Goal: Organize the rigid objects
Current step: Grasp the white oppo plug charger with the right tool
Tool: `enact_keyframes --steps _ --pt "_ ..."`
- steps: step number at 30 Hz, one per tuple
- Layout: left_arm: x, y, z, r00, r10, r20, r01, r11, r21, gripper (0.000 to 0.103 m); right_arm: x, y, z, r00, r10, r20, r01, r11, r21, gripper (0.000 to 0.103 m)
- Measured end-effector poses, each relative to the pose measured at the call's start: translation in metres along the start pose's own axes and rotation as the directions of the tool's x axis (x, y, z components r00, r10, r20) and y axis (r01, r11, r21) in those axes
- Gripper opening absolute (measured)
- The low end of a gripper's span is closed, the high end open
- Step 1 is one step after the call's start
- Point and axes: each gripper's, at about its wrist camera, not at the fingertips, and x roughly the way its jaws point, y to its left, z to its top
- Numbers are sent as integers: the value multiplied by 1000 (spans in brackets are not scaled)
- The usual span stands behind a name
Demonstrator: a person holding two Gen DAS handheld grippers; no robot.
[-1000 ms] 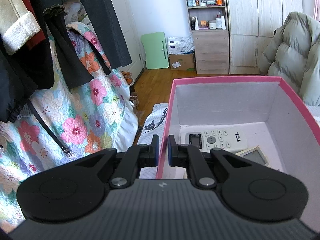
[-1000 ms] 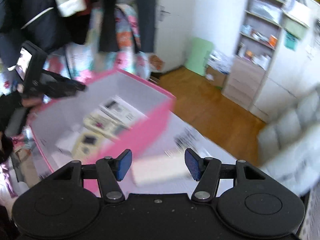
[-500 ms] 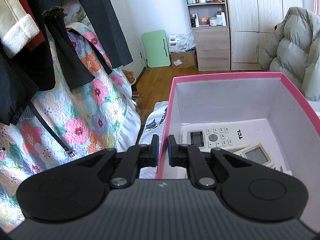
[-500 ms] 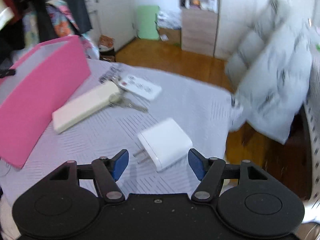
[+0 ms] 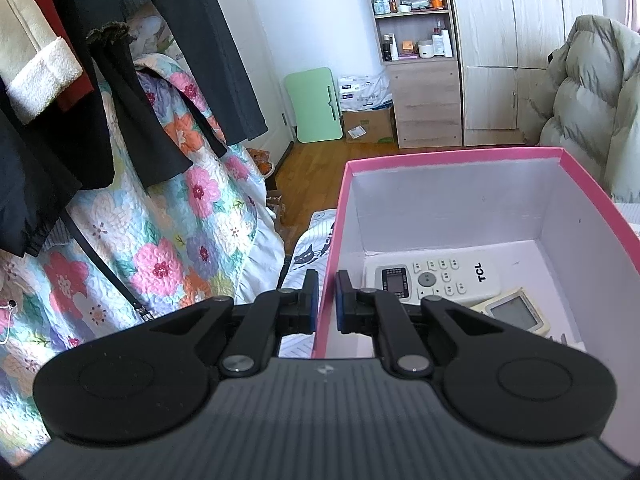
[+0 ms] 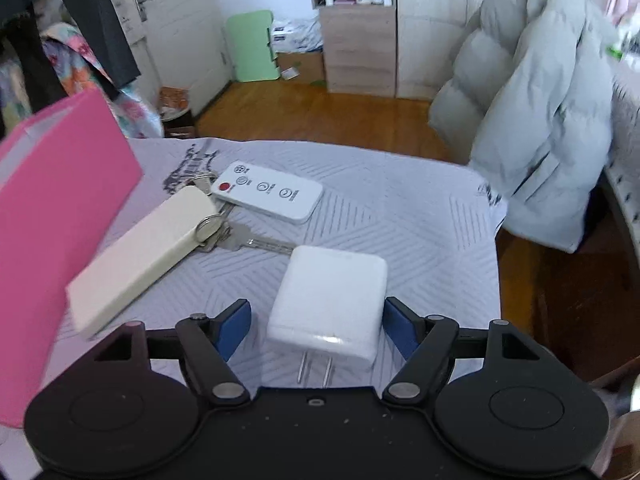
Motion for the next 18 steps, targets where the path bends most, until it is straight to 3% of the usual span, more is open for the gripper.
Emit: enact_keyframes --steps 2,4,8,11,18 --pt "0 0 0 1000 1 -3 -1 1000 1 8 0 5 -1 999 -42 17 42 999 -12 74" --pt "0 1 0 1000 0 -8 0 1000 -4 8 -2 7 -4 996 -72 48 73 997 -19 62" --pt "1 1 1 1000 -4 -8 4 1000 -10 8 -13 4 -10 993 -80 92 79 997 17 62" --pt "2 0 2 1000 -1 -13 1 1000 -4 8 -32 8 -14 989 -37 141 30 999 45 61" --pt "2 1 2 1000 -2 -14 2 1000 -7 8 -68 34 -4 978 5 208 -2 1000 -11 61"
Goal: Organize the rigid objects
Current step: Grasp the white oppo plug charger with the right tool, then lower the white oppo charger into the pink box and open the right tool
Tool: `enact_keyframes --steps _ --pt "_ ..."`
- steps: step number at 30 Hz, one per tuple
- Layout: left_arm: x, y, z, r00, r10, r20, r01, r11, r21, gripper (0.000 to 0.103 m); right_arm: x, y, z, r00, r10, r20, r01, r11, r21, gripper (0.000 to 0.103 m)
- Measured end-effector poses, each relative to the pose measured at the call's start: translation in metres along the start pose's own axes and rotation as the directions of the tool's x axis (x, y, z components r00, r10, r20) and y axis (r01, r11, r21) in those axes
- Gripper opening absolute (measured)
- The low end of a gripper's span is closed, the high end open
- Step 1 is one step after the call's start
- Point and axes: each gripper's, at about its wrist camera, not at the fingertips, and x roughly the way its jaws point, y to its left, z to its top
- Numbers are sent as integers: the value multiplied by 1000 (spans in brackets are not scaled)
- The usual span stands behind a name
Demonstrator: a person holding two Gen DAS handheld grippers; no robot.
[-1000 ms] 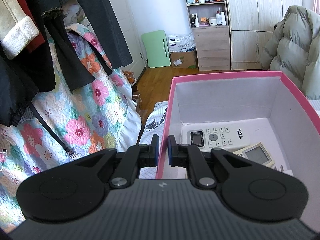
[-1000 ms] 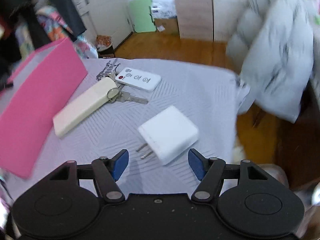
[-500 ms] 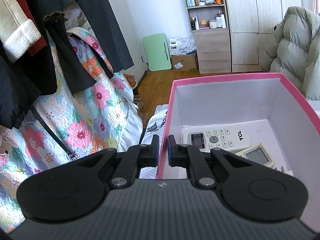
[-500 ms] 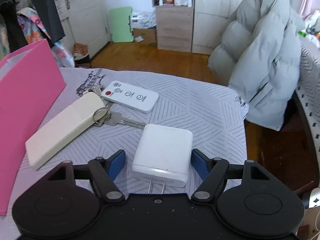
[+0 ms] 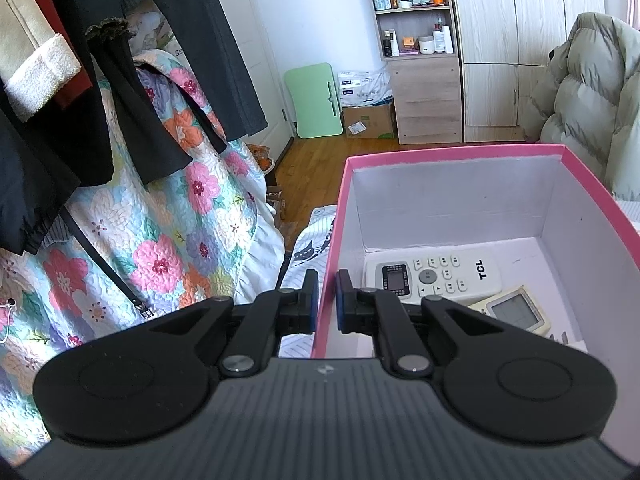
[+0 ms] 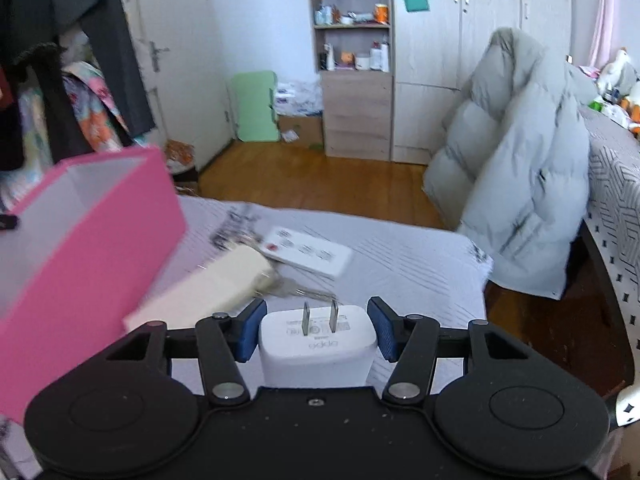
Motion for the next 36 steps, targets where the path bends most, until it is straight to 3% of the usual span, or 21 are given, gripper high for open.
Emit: enact_keyframes --steps 4,7,13,16,24,28,32,36 --pt "0 0 0 1000 0 0 0 1000 0 8 -26 25 14 994 90 61 -89 996 -26 61" --pt "0 0 0 1000 1 0 -1 1000 0 8 -46 51 28 975 199 101 -193 979 -69 61" --pt "0 -1 -1 1000 -3 0 3 1000 -6 8 -52 109 46 895 441 59 -430 891 -144 61" --pt "0 -1 -1 1000 -2 -1 2 1000 -4 8 -41 139 45 865 501 0 -492 849 -190 61" --pt "0 0 -1 1000 -3 0 3 1000 -7 8 4 195 33 875 436 -208 -483 808 -336 61" --pt "0 0 -1 1000 -1 0 1 1000 -5 9 19 203 29 846 430 -314 -527 761 -378 61" --pt "0 0 -1 1000 -5 -1 5 1000 -12 9 25 215 21 852 357 -383 -514 714 -475 61" --pt "1 -1 -2 1000 -8 0 8 1000 -18 9 33 220 30 840 319 -439 -519 709 -477 61"
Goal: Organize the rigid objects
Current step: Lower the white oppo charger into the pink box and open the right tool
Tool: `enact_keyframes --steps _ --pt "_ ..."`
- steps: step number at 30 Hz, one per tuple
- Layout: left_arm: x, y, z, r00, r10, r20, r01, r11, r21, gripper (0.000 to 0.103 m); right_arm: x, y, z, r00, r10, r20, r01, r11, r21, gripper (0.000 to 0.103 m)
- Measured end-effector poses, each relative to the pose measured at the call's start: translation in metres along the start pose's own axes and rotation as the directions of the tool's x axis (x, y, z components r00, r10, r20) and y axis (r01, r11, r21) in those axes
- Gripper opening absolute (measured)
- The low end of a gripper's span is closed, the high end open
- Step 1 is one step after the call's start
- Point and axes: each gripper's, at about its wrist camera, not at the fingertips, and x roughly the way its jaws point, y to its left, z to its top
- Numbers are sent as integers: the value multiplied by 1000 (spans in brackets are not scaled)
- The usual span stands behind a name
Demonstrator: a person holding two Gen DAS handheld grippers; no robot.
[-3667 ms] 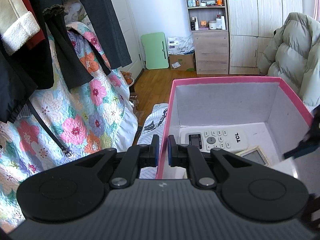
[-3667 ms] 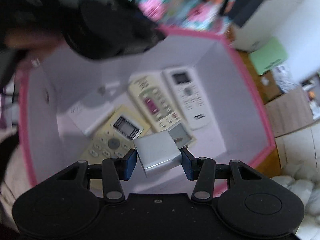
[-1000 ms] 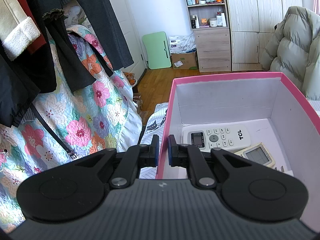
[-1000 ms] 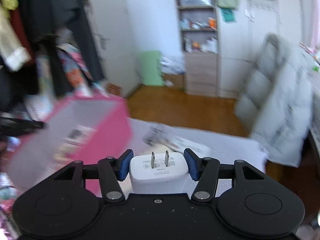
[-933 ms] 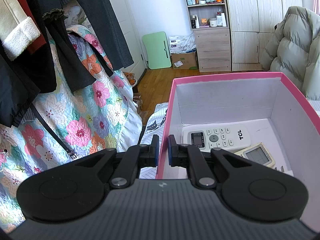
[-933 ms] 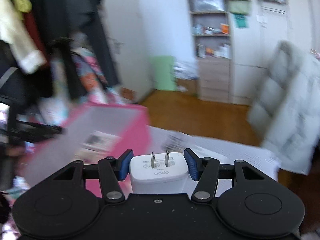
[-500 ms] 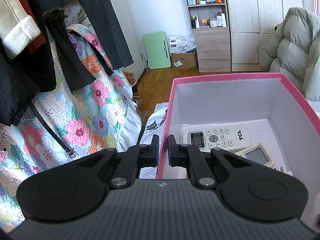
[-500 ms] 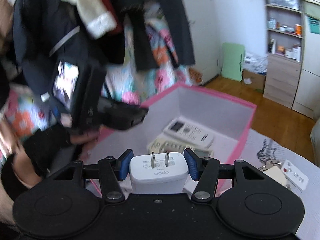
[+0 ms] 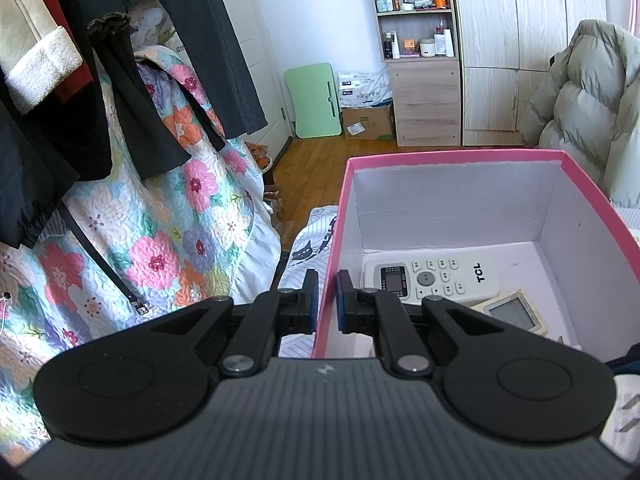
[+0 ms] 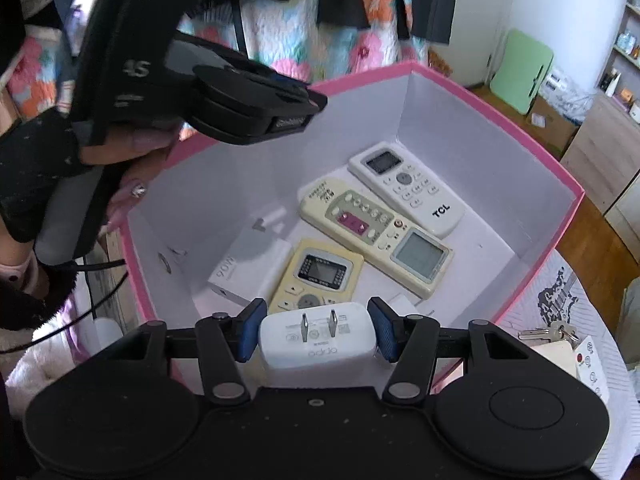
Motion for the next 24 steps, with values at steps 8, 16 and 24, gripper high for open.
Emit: enact_keyframes --steps 8,16,24 --pt "-1 0 1 1000 -6 6 6 1000 -9 9 5 -8 12 999 -53 -12 53 999 5 61" --pt "-3 0 1 1000 -3 6 3 1000 -7 9 -2 5 17 998 3 -59 -12 988 -155 61" --pt "-3 3 1 1000 -1 7 1 1000 -12 10 30 -11 41 954 221 -203 -243 966 -87 63"
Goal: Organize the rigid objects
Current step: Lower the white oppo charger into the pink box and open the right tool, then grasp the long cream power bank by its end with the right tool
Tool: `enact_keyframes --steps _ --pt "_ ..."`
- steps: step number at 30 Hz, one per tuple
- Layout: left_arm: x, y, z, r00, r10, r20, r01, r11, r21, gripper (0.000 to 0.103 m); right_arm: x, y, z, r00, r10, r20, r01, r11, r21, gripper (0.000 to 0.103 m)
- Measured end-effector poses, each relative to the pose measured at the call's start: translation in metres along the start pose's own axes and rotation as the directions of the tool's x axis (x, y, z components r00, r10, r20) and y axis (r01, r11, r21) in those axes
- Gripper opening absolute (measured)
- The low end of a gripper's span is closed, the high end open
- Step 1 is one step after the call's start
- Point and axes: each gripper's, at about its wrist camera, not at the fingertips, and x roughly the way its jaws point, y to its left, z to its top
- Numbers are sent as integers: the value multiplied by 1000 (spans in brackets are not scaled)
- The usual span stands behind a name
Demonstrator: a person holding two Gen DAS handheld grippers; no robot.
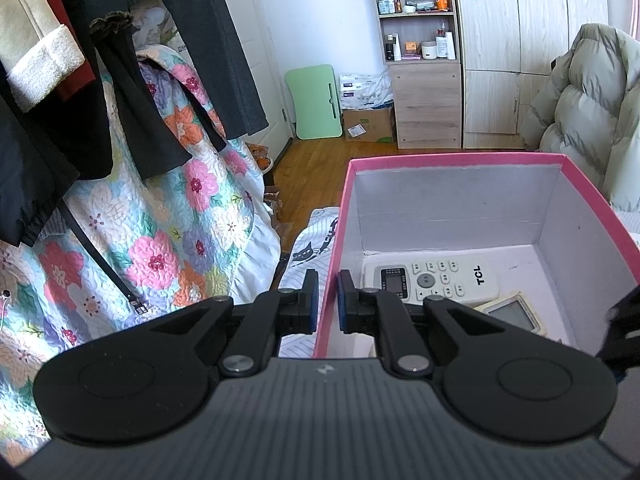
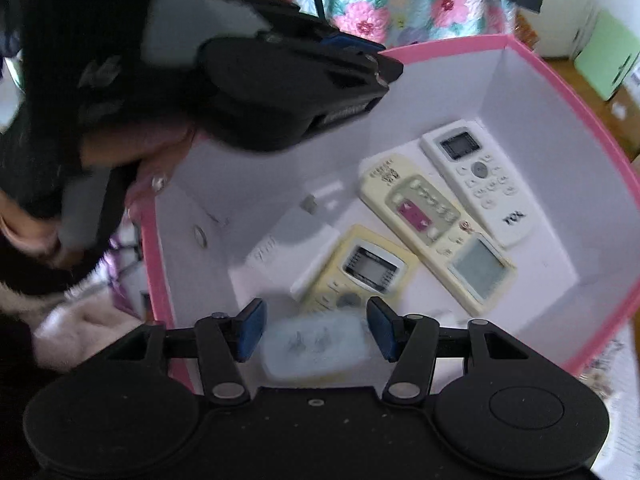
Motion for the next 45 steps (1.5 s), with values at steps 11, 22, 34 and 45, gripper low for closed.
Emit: enact_keyframes --steps 11,22,34,45 --pt "0 -1 -1 1000 -6 0 6 1000 9 10 -84 -16 -72 890 -78 449 -48 964 262 65" --pt "0 1 1 1000 -2 -4 2 1000 11 9 -113 -40 -183 793 -380 477 40 813 581 67" --pt "1 0 3 1000 1 -9 -1 1000 16 9 -32 -94 -200 841 -390 375 -70 608 791 75" --pt "0 -1 4 1000 -3 0 3 1000 20 9 -2 -103 -162 759 -571 313 134 607 783 81"
